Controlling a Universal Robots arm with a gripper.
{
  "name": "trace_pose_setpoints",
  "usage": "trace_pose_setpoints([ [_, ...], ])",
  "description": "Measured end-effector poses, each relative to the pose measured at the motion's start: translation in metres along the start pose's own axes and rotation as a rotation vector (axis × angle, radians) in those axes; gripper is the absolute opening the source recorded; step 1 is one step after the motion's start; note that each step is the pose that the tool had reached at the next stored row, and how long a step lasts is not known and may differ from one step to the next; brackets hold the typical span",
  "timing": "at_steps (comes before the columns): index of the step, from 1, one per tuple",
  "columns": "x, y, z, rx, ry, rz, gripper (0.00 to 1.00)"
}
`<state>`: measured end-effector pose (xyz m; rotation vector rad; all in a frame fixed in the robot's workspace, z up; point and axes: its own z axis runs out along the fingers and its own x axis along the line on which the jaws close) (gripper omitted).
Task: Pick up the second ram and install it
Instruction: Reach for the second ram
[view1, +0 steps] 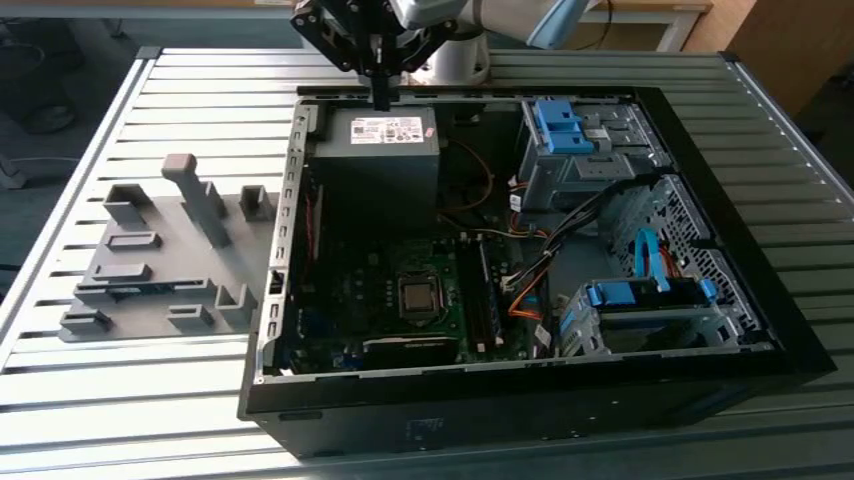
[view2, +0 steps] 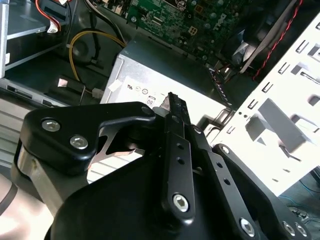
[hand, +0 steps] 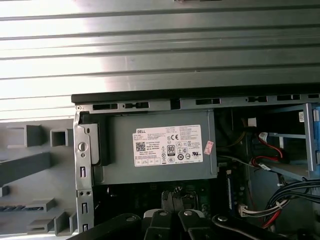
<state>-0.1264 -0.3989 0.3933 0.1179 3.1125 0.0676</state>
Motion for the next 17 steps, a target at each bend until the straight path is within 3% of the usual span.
trace_pose_setpoints([
  [17, 0.0055, -0.0004, -0.0001, -0.0001, 0.0000, 0.000, 0.11],
])
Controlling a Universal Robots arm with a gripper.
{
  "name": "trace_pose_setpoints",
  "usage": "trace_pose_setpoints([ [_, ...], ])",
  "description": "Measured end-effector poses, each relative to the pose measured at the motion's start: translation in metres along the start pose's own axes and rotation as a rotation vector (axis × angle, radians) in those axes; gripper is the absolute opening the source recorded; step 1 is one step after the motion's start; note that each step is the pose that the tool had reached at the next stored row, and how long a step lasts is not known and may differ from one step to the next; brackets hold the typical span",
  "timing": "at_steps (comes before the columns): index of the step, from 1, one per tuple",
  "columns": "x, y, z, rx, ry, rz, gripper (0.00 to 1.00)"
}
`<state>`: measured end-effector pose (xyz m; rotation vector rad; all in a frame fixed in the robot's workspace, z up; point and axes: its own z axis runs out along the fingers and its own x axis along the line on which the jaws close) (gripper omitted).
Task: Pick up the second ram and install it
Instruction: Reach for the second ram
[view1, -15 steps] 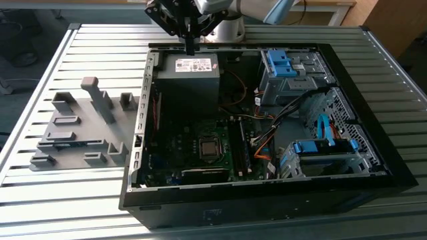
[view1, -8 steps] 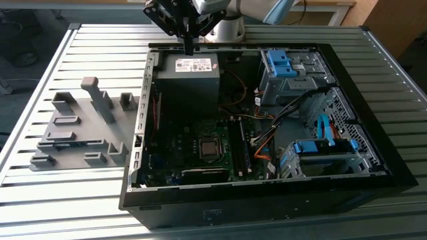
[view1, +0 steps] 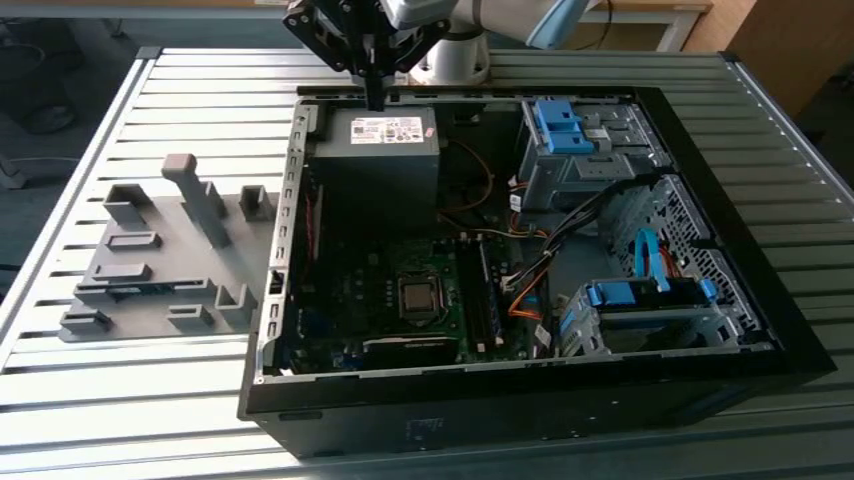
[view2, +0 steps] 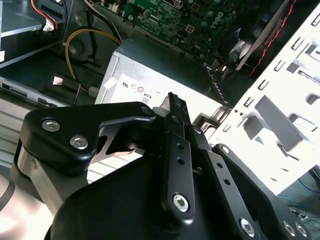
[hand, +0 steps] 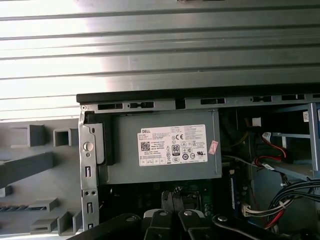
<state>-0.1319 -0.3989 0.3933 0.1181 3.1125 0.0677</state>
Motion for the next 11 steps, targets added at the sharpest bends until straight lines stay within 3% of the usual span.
trace_pose_setpoints([
  [11, 0.0041, -0.0003, -0.0001, -0.0001, -0.0001, 0.000, 0.11],
])
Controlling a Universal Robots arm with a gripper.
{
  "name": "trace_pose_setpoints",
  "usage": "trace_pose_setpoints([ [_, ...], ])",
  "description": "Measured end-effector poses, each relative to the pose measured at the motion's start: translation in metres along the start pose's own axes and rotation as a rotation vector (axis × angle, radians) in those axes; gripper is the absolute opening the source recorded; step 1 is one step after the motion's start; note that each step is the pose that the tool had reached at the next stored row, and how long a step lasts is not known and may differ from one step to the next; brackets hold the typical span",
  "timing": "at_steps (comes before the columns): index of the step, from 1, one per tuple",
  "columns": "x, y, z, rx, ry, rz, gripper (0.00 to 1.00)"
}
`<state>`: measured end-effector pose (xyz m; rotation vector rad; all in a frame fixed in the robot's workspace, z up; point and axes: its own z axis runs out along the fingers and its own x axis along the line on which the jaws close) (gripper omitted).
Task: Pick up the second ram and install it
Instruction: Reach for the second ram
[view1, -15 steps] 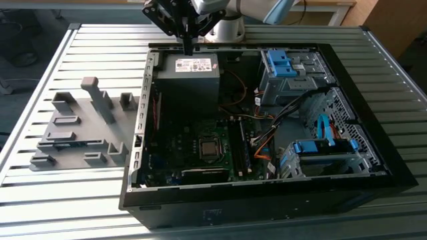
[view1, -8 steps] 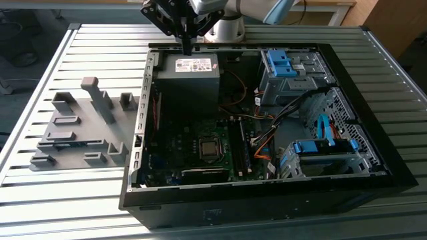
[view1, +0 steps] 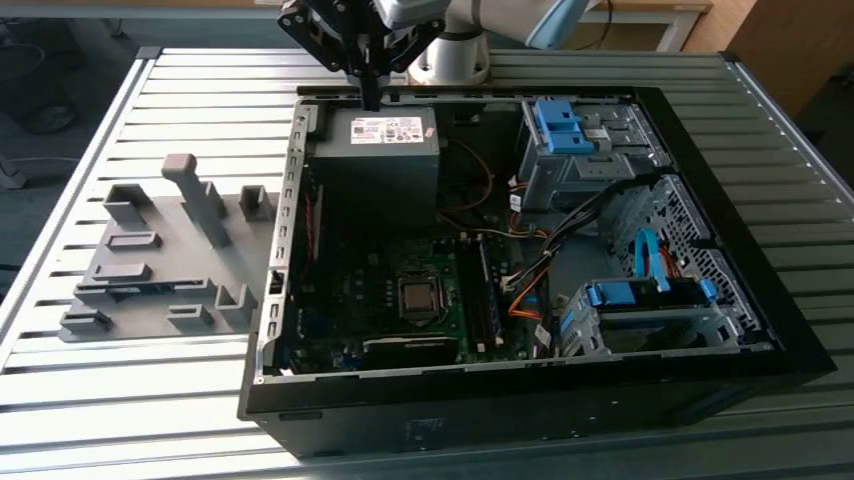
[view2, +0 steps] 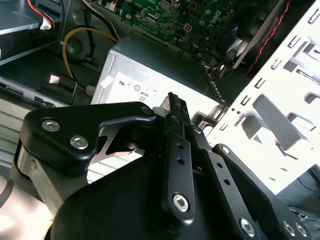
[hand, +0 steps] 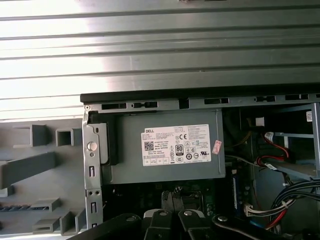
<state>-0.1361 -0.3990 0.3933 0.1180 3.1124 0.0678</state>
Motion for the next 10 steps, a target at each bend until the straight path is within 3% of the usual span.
trace_pose_setpoints([
  [10, 0.0044, -0.0003, -0.0001, 0.0001, 0.0000, 0.000, 0.11],
])
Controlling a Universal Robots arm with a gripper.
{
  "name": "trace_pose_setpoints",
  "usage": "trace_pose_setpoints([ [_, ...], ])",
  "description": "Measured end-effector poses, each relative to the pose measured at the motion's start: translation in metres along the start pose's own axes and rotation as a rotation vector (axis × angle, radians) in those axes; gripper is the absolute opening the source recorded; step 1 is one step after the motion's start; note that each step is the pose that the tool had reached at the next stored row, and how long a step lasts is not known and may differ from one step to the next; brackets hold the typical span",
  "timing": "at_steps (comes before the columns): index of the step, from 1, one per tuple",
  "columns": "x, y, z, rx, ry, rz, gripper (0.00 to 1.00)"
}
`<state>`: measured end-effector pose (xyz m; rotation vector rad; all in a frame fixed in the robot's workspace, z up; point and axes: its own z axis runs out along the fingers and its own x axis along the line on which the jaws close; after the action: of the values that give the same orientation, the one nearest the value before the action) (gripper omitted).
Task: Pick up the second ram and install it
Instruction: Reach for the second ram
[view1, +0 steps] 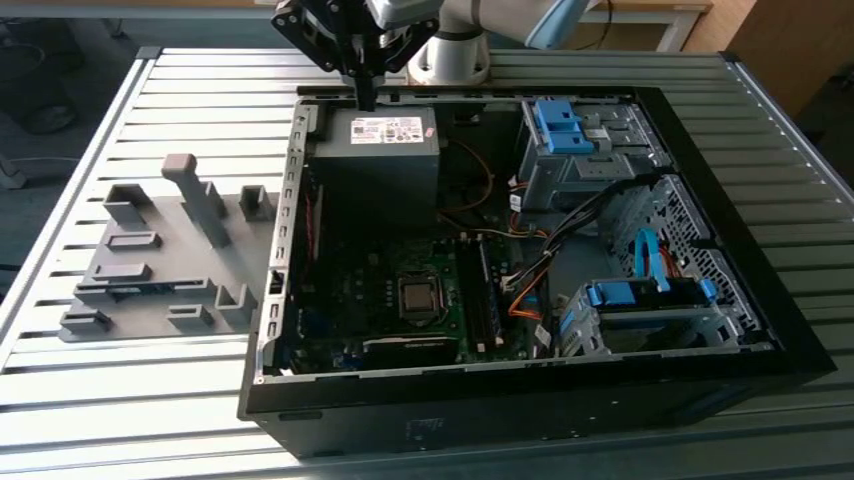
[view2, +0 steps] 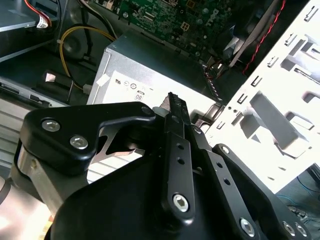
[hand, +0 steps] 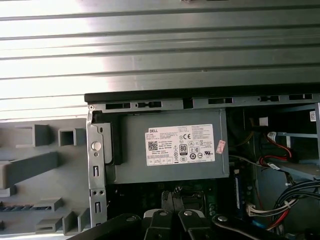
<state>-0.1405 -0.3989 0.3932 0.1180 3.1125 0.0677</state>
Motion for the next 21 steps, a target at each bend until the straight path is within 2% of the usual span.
trace_pose_setpoints([
  [21, 0.0064, -0.0005, 0.0000, 0.0000, 0.0000, 0.000, 0.11],
])
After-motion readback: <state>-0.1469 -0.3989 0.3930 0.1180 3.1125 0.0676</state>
